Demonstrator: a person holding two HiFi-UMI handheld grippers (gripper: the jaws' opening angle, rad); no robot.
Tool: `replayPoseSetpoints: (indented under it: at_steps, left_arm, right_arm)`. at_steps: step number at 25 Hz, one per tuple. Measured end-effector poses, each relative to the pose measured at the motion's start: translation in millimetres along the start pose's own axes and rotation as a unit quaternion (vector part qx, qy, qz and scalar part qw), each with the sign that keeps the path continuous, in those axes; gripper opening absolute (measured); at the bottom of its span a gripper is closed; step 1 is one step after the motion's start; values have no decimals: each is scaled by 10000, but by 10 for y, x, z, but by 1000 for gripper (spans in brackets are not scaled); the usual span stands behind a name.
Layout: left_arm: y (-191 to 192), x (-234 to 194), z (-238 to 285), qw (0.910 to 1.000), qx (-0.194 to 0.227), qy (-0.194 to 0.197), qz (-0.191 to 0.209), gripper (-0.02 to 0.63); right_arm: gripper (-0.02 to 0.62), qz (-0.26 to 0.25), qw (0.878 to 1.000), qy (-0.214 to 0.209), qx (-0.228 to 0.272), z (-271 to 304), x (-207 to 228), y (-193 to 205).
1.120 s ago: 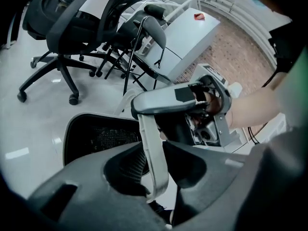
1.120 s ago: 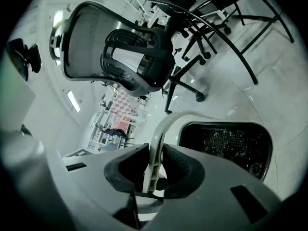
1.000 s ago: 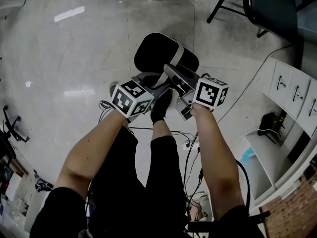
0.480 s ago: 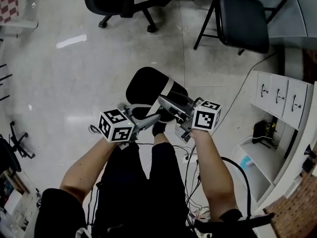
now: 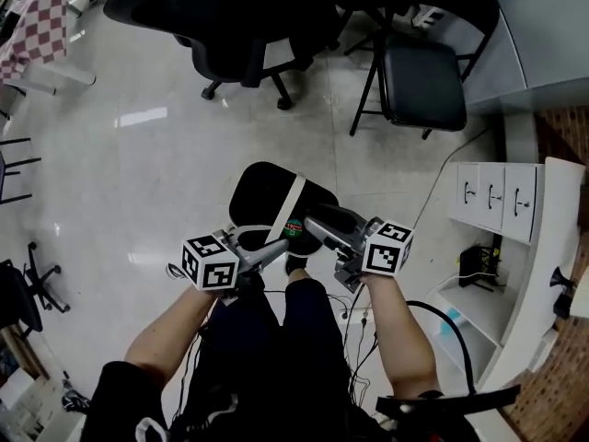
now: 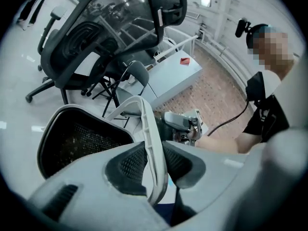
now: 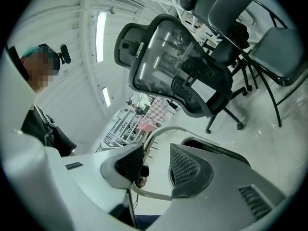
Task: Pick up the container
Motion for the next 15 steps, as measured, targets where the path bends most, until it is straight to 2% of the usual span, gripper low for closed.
replayPoseSetpoints:
  at_steps: [3, 6, 8, 12, 15]
  left_arm:
    - [-150, 263, -131, 9999, 134, -37, 50, 100]
    - [-296, 546, -275, 9995, 260, -170, -8, 100]
    - [-376, 748, -362, 9990, 355, -253, -88, 100]
    - [-628, 1024, -553, 9980, 536, -322, -134, 101]
    - [-789, 1206, -672, 9973, 647, -357, -62, 101]
  right_arm:
    - [143, -292, 9992, 184, 222, -90, -268, -198]
    - [133, -503, 9976, 191, 442, -186, -618, -384]
    - [110, -819, 9951, 217, 516, -266, -904, -508]
    - [57, -1690, 9807, 439, 882, -323, -1423, -744]
    - [26, -2200, 9642, 704, 1301, -351, -1725, -944]
Point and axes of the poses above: the fingertips, and each gripper's own axes: z forward along the fingers, x to its right, y out of its underside, the point moved 9 cm from there along -z, backward along the fingers, and after that the axes turned 14 degrees about x, right-handed, at the moved point
